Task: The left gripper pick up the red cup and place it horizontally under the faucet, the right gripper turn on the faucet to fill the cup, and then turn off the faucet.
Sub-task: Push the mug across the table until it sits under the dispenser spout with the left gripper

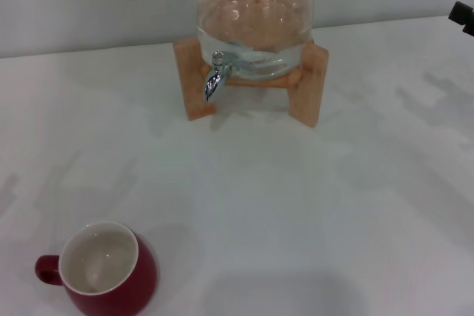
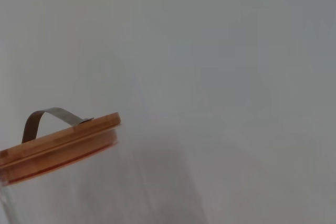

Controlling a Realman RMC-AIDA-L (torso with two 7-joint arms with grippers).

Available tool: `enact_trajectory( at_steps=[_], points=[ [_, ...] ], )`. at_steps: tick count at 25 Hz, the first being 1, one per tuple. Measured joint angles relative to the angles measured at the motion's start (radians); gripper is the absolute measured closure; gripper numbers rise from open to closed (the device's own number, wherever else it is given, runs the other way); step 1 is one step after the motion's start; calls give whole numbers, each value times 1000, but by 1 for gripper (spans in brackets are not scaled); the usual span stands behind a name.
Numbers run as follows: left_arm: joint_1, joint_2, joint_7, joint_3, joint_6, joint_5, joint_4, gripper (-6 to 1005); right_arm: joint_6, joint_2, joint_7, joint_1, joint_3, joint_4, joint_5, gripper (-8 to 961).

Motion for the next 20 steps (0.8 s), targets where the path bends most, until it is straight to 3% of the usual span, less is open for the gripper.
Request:
enact_trajectory(
  at_steps=[13, 17, 20],
  points=[
    [7, -3, 19, 1, -6, 0, 0, 141, 0, 0, 0, -2, 0, 3, 0, 172],
    [30, -6, 197, 7, -61, -4, -41, 142, -2, 0, 0, -1, 0, 3, 1, 172],
    [41, -6, 379, 6, -125, -60, -177, 143, -6, 0, -1, -1, 5, 3, 2, 172]
  ],
)
